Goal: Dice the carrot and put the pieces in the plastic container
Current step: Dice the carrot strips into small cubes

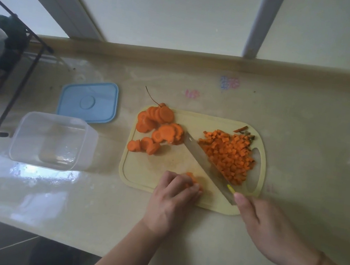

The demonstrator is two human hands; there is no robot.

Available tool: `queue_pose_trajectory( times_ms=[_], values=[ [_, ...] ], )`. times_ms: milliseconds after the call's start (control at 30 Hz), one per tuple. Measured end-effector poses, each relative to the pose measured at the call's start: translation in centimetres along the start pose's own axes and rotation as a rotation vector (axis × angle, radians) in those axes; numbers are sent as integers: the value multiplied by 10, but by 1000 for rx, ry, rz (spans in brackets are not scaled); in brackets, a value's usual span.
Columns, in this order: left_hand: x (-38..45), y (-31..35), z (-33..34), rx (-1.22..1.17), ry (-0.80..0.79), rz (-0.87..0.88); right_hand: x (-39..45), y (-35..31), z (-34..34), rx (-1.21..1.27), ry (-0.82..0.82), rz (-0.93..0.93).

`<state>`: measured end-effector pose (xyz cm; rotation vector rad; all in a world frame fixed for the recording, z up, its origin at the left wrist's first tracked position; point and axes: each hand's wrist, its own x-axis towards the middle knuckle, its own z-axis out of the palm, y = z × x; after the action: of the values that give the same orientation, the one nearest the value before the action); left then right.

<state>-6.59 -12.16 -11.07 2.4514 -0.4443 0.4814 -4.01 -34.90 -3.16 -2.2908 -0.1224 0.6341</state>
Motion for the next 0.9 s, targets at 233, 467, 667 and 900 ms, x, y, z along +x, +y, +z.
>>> queue_pose_trajectory(
  times_ms=[233,467,667,900],
  values=[
    [6,8,2,-46,40,-98,-16,-6,-1,36,-29,-28],
    [5,-2,-2,-52,-43,-10,-28,2,1,-20,-55,-47],
    [4,-5,-3,-56,-76,36,-30,1,4,-35,-72,-26],
    [2,-13,-4,-85,-75,52,-13,-13,18,-86,-61,-11]
  ],
)
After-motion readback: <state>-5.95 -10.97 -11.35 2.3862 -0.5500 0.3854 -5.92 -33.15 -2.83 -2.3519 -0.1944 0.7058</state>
